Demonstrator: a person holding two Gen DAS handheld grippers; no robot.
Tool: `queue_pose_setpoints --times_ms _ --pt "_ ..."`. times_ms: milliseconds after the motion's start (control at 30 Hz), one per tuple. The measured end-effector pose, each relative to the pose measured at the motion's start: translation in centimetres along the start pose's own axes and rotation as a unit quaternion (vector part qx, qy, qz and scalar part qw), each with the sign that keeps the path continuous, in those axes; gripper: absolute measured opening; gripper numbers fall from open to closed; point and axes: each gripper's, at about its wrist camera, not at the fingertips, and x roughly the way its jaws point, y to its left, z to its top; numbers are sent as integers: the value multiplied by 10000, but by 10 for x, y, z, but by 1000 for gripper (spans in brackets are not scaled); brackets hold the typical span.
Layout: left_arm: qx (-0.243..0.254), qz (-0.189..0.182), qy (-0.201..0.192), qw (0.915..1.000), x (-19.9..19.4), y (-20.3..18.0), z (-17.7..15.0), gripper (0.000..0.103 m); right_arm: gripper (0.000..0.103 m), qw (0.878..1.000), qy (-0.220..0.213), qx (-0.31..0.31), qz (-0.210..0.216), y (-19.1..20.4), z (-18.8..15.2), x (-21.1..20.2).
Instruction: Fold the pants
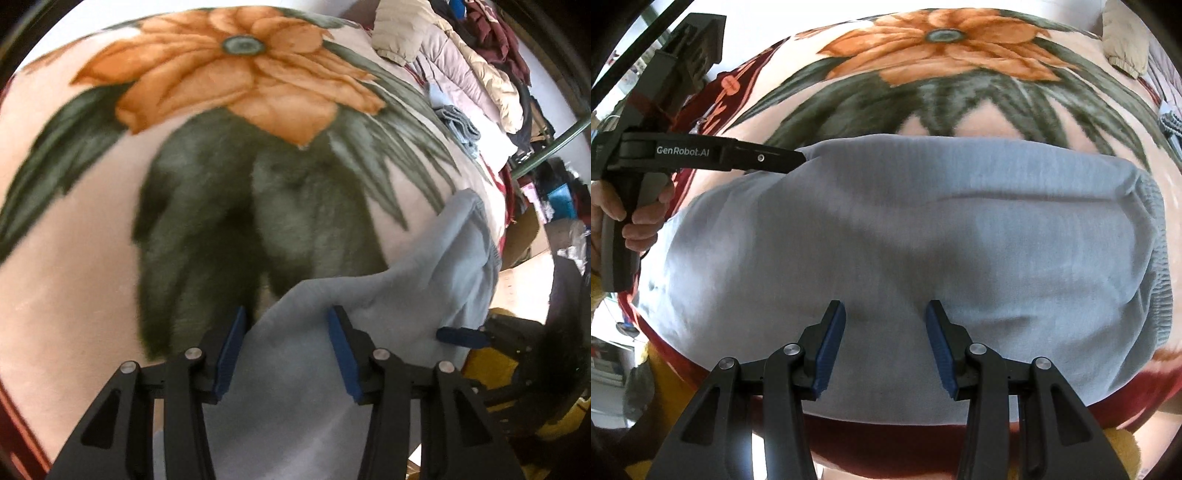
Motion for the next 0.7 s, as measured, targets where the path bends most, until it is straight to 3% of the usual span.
queue_pose_setpoints --times_ms 33,67,167,267,467,700 --pt "51 -8 -29 10000 0 -2 1 37 46 10000 -3 6 6 0 0 0" --pt "80 -11 -80 9999 -2 -3 1 15 46 10000 -7 8 7 0 0 1" --pt "30 121 -276 9995 -10 -7 -2 7 46 10000 -29 8 18 -1 -1 -1" --pt "18 13 -484 9988 -26 -16 -12 6 46 9999 -95 -5 61 -2 -1 -5" --pt "295 163 -875 9956 -57 -45 -36 6 46 9997 -243 87 53 -7 4 -16" --pt "104 9 -810 9967 -38 -69 -74 5 46 9991 -145 -321 -225 -8 20 -27"
